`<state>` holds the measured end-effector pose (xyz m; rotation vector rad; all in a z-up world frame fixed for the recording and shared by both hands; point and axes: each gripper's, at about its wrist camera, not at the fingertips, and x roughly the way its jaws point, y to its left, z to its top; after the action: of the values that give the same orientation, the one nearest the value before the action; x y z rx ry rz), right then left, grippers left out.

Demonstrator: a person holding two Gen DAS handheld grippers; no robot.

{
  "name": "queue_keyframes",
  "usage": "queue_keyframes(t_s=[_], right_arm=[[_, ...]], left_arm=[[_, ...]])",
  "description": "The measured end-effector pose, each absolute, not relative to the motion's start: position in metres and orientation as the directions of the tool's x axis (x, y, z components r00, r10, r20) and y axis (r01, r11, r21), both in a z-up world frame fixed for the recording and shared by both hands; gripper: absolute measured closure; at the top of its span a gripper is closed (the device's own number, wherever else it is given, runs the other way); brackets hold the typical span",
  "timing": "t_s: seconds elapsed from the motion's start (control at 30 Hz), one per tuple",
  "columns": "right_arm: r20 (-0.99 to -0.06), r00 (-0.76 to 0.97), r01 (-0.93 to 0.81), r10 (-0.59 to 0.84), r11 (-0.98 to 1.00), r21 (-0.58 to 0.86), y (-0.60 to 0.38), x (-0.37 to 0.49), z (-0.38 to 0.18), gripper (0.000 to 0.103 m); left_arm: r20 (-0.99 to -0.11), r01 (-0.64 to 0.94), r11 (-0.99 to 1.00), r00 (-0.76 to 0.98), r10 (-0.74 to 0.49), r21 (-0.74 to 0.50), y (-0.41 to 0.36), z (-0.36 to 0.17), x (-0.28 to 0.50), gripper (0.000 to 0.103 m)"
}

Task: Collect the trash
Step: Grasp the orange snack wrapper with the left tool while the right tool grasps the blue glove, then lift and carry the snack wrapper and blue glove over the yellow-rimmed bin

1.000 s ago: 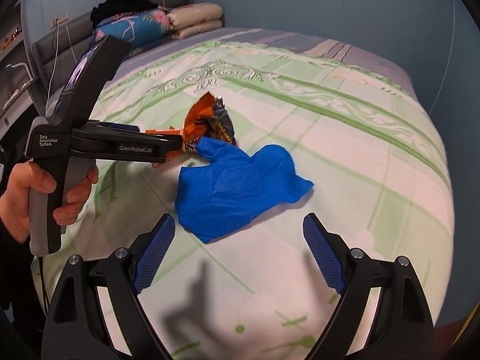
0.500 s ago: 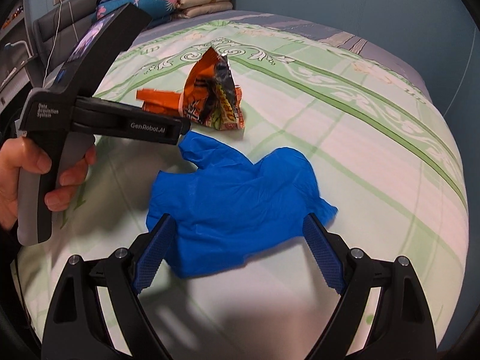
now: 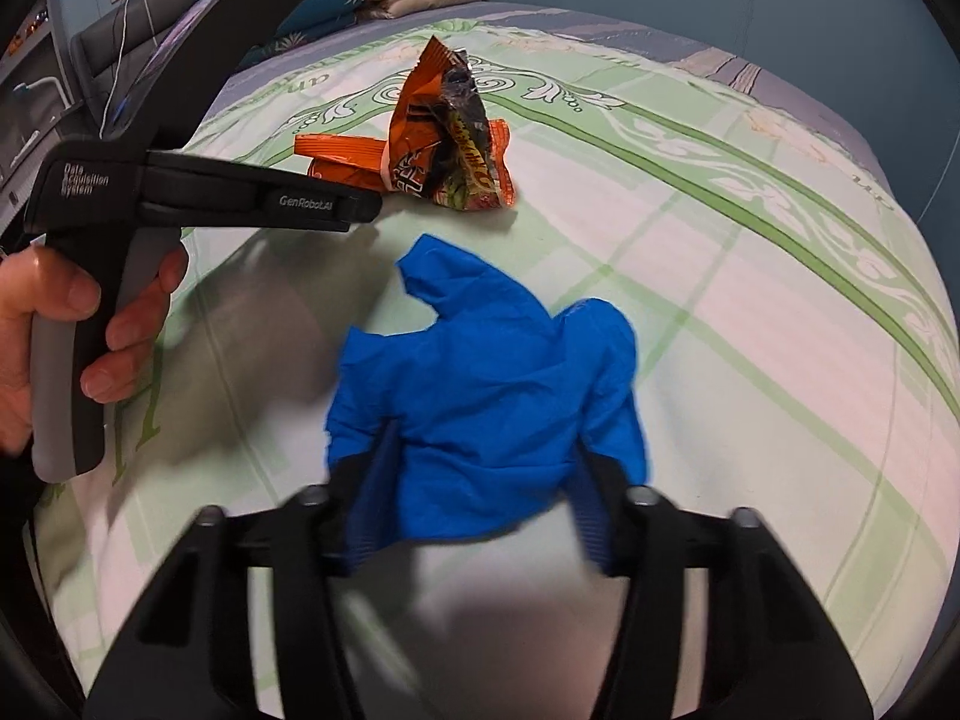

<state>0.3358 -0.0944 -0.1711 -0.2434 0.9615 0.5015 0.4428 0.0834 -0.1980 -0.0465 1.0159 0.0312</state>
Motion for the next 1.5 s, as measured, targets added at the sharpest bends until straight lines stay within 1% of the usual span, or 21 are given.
queue_keyframes(t_s=[0.03, 0.07, 0.13, 0.23, 0.3, 0.43, 0.5, 0.63, 0.8, 0.93, 1.07, 1.23, 1.5], right_arm=[[-0.832, 0.466, -0.507, 0.303, 0.861, 0.029, -0.095, 0.337, -0.171, 0.073], [-0.831, 0.464, -0.504, 0.306, 0.863, 0.036, -0.096, 0.337, -0.169, 0.076], [-0.83, 0.463, -0.499, 0.311, 0.866, 0.046, -0.098, 0.336, -0.167, 0.087], [-0.828, 0.454, -0.493, 0.329, 0.867, 0.074, -0.102, 0.331, -0.163, 0.092], [-0.821, 0.461, -0.488, 0.336, 0.869, 0.082, -0.107, 0.325, -0.157, 0.093], [-0.806, 0.443, -0.493, 0.393, 0.858, 0.147, -0.12, 0.311, -0.139, 0.094], [-0.794, 0.448, -0.494, 0.411, 0.854, 0.163, -0.126, 0.301, -0.129, 0.094], [-0.772, 0.462, -0.496, 0.437, 0.849, 0.184, -0.137, 0.279, -0.105, 0.094], [-0.764, 0.486, -0.487, 0.425, 0.857, 0.167, -0.151, 0.252, -0.085, 0.094], [-0.777, 0.491, -0.468, 0.394, 0.872, 0.147, -0.164, 0.232, -0.08, 0.094], [-0.768, 0.512, -0.452, 0.384, 0.881, 0.139, -0.179, 0.209, -0.07, 0.094], [-0.731, 0.561, -0.424, 0.388, 0.893, 0.15, -0.203, 0.173, -0.05, 0.094], [-0.672, 0.651, -0.349, 0.354, 0.925, 0.149, -0.252, 0.137, -0.021, 0.094]], left_arm=[[-0.848, -0.049, 0.999, 0.53, 0.007, -0.023, 0.084, -0.198, 0.442, 0.077], [-0.846, -0.053, 0.998, 0.533, 0.007, -0.025, 0.085, -0.198, 0.44, 0.079], [-0.843, -0.057, 0.998, 0.538, 0.005, -0.03, 0.086, -0.197, 0.439, 0.082], [-0.837, -0.063, 0.997, 0.548, -0.005, -0.047, 0.089, -0.193, 0.436, 0.082], [-0.83, -0.058, 0.997, 0.557, -0.015, -0.056, 0.091, -0.189, 0.433, 0.083], [-0.812, -0.044, 0.997, 0.583, -0.026, -0.064, 0.092, -0.174, 0.416, 0.083], [-0.799, -0.028, 0.998, 0.6, -0.029, -0.057, 0.089, -0.163, 0.404, 0.083], [-0.782, -0.005, 0.997, 0.621, -0.06, -0.081, 0.085, -0.143, 0.374, 0.083], [-0.765, 0.05, 0.994, 0.635, -0.108, -0.099, 0.073, -0.126, 0.328, 0.083], [-0.75, 0.083, 0.987, 0.642, -0.158, -0.137, 0.064, -0.114, 0.293, 0.083], [-0.727, 0.116, 0.982, 0.66, -0.186, -0.146, 0.053, -0.094, 0.259, 0.083], [-0.684, 0.17, 0.971, 0.689, -0.239, -0.168, 0.036, -0.064, 0.227, 0.083], [-0.631, 0.261, 0.955, 0.719, -0.29, -0.141, -0.002, -0.022, 0.189, 0.083]])
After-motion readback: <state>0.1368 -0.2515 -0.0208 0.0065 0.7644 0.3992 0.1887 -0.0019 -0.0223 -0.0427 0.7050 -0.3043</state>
